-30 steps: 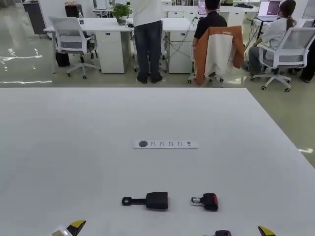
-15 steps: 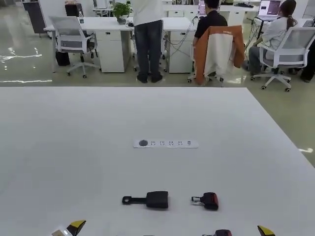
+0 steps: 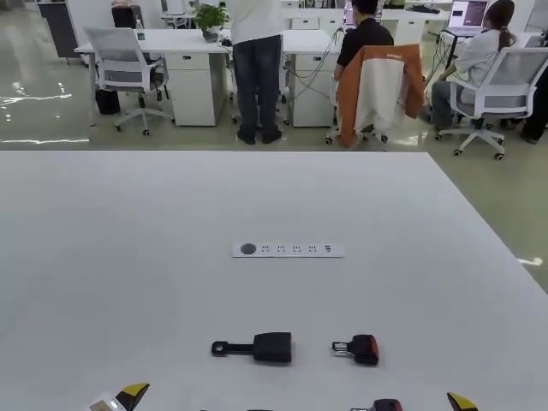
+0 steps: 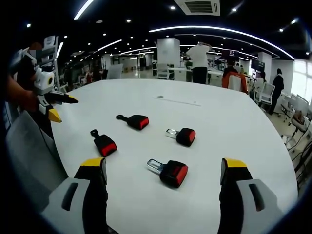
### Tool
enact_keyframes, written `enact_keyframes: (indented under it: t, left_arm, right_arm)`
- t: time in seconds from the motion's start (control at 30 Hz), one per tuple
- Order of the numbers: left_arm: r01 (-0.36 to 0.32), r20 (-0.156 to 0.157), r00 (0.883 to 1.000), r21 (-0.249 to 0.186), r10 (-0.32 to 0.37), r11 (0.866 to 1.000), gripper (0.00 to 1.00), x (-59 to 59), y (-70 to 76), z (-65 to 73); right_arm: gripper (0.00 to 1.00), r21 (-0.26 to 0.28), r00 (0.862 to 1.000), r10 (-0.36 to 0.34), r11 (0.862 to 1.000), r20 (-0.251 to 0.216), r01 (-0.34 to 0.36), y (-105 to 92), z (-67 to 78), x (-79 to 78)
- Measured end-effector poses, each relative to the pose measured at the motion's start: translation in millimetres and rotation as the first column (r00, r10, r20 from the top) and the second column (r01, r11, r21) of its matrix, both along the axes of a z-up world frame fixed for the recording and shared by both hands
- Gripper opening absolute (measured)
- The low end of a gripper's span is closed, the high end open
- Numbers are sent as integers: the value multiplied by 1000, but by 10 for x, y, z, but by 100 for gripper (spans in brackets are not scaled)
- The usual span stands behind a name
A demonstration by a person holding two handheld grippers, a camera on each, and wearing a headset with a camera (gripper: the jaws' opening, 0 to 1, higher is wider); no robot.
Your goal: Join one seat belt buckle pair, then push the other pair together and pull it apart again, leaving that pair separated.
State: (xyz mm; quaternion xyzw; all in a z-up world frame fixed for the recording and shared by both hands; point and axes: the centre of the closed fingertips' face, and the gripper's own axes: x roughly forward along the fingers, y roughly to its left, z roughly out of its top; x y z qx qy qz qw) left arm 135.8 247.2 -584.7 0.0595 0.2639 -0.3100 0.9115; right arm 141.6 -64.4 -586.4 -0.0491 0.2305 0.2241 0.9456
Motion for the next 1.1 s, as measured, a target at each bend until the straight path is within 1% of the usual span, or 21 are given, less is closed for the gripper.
enact_keyframes:
  t: [0.07, 0.1, 0.17, 0.3, 0.5, 0.77, 0.83, 0.97, 1.1]
  left_arm:
    - [0, -1, 1000, -1, 0, 1000, 100, 6, 9, -15]
    - [-1, -1, 1000, -1, 1, 1000, 100, -1, -5, 4]
    - [0, -2, 1000, 0, 0, 1000, 100, -2, -5, 0]
    - [0, -1, 1000, 1, 0, 1000, 100, -25, -57, 66]
    - [4, -3, 1000, 4, -4, 1000, 100, -27, -47, 36]
    - [7, -5, 1000, 3, -7, 1000, 100, -49, -83, 76]
    - [8, -6, 1000, 5, -8, 1000, 100, -28, -47, 29]
    - [10, -8, 1000, 4, -10, 1000, 100, -19, -34, 7]
    - [15, -9, 1000, 4, -15, 1000, 100, -32, -88, 54]
  right_arm:
    - [97, 1, 1000, -1, 1000, -1, 1, 2, 12, -5]
    - [97, 2, 1000, -1, 1000, -1, 1, 3, 17, -7]
    - [97, 2, 1000, -2, 1000, 0, 2, 2, 17, -9]
    - [97, 3, 1000, -2, 1000, -2, 2, -3, -5, -6]
    - [97, 6, 1000, 1, 1000, -4, -1, -4, -42, 5]
    - [97, 5, 1000, 2, 1000, -9, -2, -11, -66, -5]
    - [97, 5, 1000, 3, 1000, -10, -3, -13, -70, -5]
    - [97, 4, 1000, 7, 1000, -11, -6, -15, -74, -3]
    - [97, 3, 1000, 8, 1000, -13, -8, -19, -53, -7]
